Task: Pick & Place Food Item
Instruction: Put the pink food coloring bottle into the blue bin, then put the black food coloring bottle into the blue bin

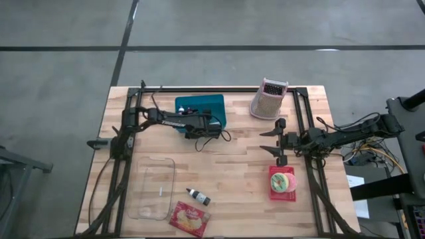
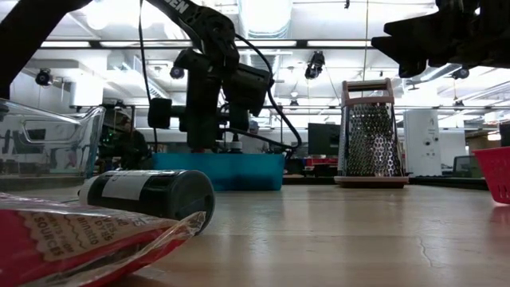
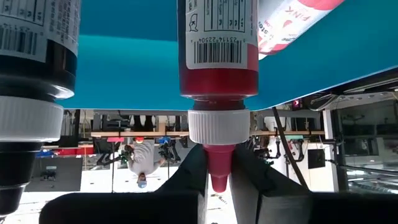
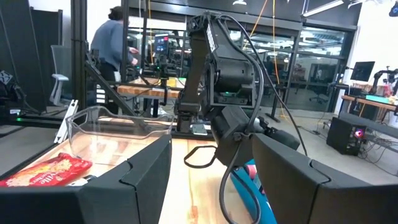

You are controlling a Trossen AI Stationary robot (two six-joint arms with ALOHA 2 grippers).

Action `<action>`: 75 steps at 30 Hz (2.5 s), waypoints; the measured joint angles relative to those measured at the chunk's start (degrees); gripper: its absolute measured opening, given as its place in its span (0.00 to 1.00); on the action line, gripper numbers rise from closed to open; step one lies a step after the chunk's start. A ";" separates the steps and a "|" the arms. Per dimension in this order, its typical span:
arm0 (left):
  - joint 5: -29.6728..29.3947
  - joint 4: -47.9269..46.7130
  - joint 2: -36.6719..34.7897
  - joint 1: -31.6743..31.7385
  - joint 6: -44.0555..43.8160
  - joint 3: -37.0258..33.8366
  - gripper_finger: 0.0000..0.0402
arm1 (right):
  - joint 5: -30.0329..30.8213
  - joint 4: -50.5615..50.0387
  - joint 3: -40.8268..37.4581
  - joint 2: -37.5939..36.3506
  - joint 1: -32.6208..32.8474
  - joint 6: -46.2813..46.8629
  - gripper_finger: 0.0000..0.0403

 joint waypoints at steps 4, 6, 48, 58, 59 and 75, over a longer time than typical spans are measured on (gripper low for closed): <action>0.53 0.00 -0.04 0.00 -0.46 -0.09 0.09 | 0.00 0.00 0.00 0.00 0.01 0.00 0.54; 0.66 0.01 -0.05 0.00 -0.64 -0.09 0.09 | 0.00 0.00 0.00 0.00 0.00 0.00 0.54; -1.25 -20.48 -0.91 -3.20 -30.49 6.02 0.54 | 0.00 0.00 0.00 -0.02 0.02 0.00 0.54; 2.96 -21.94 -8.29 -5.20 -37.23 7.34 0.54 | -0.02 0.02 0.02 -0.01 0.01 0.39 0.54; 3.79 -21.90 -9.10 -5.35 -38.31 7.32 0.54 | -0.03 0.00 0.02 0.00 0.00 0.42 0.54; 45.93 -3.04 -29.77 -6.97 -59.19 3.81 0.54 | -0.07 0.02 0.02 0.00 0.02 0.43 0.54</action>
